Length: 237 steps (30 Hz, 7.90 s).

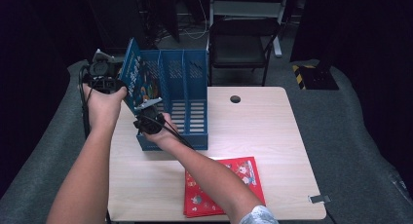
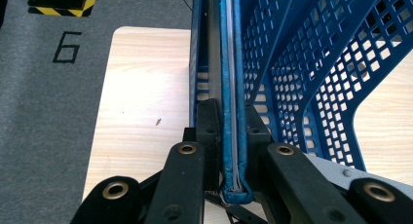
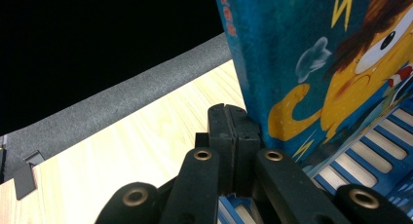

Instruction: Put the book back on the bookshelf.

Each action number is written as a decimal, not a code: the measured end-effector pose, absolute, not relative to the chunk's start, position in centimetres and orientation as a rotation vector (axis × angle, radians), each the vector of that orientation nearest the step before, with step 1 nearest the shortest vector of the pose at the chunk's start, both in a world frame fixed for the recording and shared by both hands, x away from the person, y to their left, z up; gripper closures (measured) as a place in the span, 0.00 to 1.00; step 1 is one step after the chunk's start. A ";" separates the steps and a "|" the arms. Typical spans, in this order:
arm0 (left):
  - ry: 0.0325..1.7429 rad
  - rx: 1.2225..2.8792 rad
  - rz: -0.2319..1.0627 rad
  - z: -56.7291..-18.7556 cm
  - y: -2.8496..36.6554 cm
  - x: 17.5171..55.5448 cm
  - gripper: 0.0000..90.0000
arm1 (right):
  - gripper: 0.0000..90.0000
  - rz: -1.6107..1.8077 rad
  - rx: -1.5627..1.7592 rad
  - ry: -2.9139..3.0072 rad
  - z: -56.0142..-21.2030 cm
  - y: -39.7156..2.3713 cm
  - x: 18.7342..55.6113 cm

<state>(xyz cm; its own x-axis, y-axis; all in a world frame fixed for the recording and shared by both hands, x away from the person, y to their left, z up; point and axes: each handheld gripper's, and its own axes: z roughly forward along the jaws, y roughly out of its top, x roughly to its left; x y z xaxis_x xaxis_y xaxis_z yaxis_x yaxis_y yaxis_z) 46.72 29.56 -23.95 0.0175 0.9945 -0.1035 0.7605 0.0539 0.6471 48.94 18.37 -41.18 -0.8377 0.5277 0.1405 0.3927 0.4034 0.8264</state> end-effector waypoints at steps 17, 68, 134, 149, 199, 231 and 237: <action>1.801 1.778 0.546 -25.9 29.7 47.5 0.92 | 1.00 1.388 0.781 2.521 -41.2 18.4 49.0; 1.756 1.811 0.633 -25.3 28.5 47.7 0.92 | 1.00 1.402 0.801 2.506 -41.5 18.2 49.4; 1.691 1.672 0.617 -26.2 30.4 46.3 0.60 | 0.78 1.421 0.850 2.449 -39.9 11.8 47.8; 1.618 1.698 0.604 -26.2 30.2 45.1 0.58 | 0.74 1.412 0.883 2.422 -39.8 9.2 46.9; 1.401 1.830 0.429 -35.6 27.8 39.5 0.48 | 0.70 1.351 0.914 2.344 -42.0 -0.2 41.1; 1.248 1.850 0.270 -42.4 24.6 34.7 0.49 | 0.62 1.281 0.924 2.241 -44.3 -8.5 34.7; 1.261 1.852 0.270 -43.2 24.1 34.0 0.50 | 0.57 1.258 0.943 2.244 -44.6 -9.5 33.1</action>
<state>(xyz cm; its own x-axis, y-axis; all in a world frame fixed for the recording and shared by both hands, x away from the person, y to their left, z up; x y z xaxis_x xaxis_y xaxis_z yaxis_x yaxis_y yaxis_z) 33.96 24.09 -43.18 0.4666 0.8416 -0.2721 0.6566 -0.1235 0.7441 33.12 -9.54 -44.65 -0.6931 0.7206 -0.0166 0.3618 0.3677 0.8567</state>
